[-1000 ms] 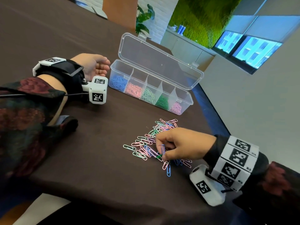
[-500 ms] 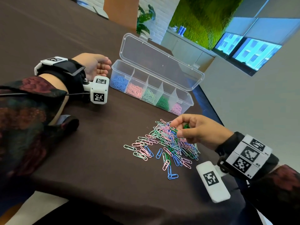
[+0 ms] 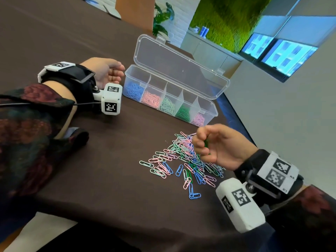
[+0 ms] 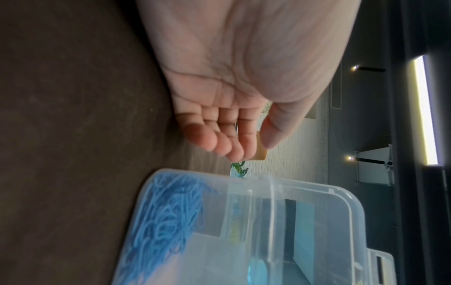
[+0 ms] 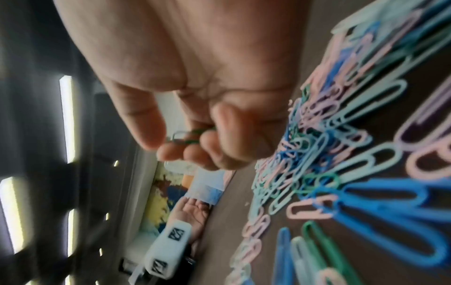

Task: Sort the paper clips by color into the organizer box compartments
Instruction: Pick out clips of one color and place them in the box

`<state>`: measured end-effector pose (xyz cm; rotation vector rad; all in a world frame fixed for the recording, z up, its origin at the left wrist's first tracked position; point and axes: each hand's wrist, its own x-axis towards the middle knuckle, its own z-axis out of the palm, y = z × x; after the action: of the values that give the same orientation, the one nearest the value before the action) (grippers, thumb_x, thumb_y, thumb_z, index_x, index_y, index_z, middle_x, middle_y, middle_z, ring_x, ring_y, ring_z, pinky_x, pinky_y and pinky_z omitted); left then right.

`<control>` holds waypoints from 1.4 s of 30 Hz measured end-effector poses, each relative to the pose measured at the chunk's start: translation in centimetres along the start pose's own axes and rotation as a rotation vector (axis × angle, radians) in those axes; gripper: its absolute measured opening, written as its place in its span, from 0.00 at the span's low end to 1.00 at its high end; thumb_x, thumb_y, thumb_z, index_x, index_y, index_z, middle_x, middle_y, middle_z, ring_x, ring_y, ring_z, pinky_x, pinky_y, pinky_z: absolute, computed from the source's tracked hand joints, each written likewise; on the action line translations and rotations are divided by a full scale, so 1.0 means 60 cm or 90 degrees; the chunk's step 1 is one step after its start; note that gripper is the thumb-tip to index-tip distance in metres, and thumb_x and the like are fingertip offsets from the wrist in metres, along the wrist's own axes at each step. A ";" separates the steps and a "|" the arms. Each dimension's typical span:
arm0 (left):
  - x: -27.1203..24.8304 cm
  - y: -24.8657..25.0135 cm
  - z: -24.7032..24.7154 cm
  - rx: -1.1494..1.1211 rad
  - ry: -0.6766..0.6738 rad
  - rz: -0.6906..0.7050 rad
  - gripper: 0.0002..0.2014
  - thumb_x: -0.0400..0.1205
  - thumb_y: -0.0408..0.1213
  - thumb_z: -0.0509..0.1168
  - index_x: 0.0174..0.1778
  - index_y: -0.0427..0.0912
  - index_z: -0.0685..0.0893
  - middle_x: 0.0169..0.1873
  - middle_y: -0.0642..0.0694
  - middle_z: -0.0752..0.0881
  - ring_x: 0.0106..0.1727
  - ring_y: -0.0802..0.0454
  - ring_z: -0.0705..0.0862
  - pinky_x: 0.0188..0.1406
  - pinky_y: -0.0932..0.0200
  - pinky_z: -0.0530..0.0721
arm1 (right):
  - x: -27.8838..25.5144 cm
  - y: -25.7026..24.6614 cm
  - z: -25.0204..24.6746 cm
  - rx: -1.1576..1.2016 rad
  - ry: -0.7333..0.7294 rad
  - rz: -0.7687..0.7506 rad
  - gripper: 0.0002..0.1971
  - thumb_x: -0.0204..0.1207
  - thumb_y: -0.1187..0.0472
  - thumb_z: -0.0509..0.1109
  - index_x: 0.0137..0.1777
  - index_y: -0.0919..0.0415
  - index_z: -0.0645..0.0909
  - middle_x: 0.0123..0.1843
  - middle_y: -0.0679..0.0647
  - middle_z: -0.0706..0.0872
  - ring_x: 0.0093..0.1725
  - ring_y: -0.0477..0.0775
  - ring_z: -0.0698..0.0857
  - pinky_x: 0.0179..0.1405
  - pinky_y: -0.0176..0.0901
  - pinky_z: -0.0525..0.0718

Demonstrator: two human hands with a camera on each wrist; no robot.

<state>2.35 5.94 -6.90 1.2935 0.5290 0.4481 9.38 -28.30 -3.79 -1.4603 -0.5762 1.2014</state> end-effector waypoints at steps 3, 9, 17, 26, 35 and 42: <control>-0.001 -0.001 0.000 0.002 0.001 0.002 0.10 0.85 0.38 0.56 0.40 0.43 0.78 0.33 0.49 0.77 0.30 0.58 0.74 0.28 0.69 0.77 | -0.006 0.003 0.019 -0.432 0.048 0.020 0.14 0.66 0.58 0.76 0.26 0.54 0.73 0.23 0.45 0.69 0.22 0.42 0.64 0.19 0.31 0.61; -0.001 0.001 0.000 -0.003 0.000 0.000 0.10 0.85 0.38 0.56 0.40 0.43 0.78 0.32 0.49 0.77 0.30 0.58 0.74 0.25 0.71 0.78 | -0.009 0.003 0.040 -0.841 -0.039 0.049 0.09 0.73 0.66 0.74 0.44 0.53 0.78 0.19 0.44 0.69 0.20 0.43 0.67 0.25 0.31 0.66; 0.000 -0.001 0.001 -0.010 0.003 -0.002 0.10 0.85 0.39 0.57 0.40 0.43 0.78 0.32 0.49 0.77 0.30 0.58 0.74 0.30 0.69 0.76 | -0.008 0.001 0.028 -0.905 -0.037 0.061 0.10 0.73 0.62 0.76 0.37 0.50 0.77 0.17 0.42 0.69 0.22 0.43 0.68 0.27 0.33 0.65; 0.001 -0.001 -0.001 -0.007 0.002 -0.001 0.10 0.85 0.39 0.57 0.40 0.43 0.79 0.33 0.49 0.78 0.30 0.58 0.74 0.28 0.69 0.77 | -0.020 0.003 0.030 -0.906 -0.047 0.013 0.11 0.73 0.64 0.74 0.43 0.48 0.77 0.21 0.44 0.66 0.26 0.44 0.66 0.28 0.32 0.65; 0.001 0.000 0.000 -0.001 0.003 0.000 0.10 0.85 0.39 0.56 0.40 0.43 0.78 0.33 0.50 0.78 0.30 0.58 0.74 0.27 0.70 0.77 | -0.016 0.005 0.027 -0.943 -0.068 0.008 0.10 0.73 0.61 0.75 0.37 0.48 0.77 0.20 0.44 0.69 0.26 0.45 0.68 0.31 0.35 0.67; -0.001 0.000 0.000 -0.007 0.003 -0.002 0.10 0.85 0.39 0.57 0.40 0.43 0.78 0.32 0.50 0.77 0.30 0.58 0.74 0.25 0.71 0.77 | -0.015 0.006 0.027 -0.906 -0.064 0.025 0.09 0.73 0.61 0.76 0.44 0.50 0.77 0.21 0.43 0.67 0.25 0.44 0.67 0.28 0.32 0.65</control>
<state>2.33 5.90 -6.90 1.2811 0.5319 0.4517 7.55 -28.46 -3.62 -2.5449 -1.6722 0.8303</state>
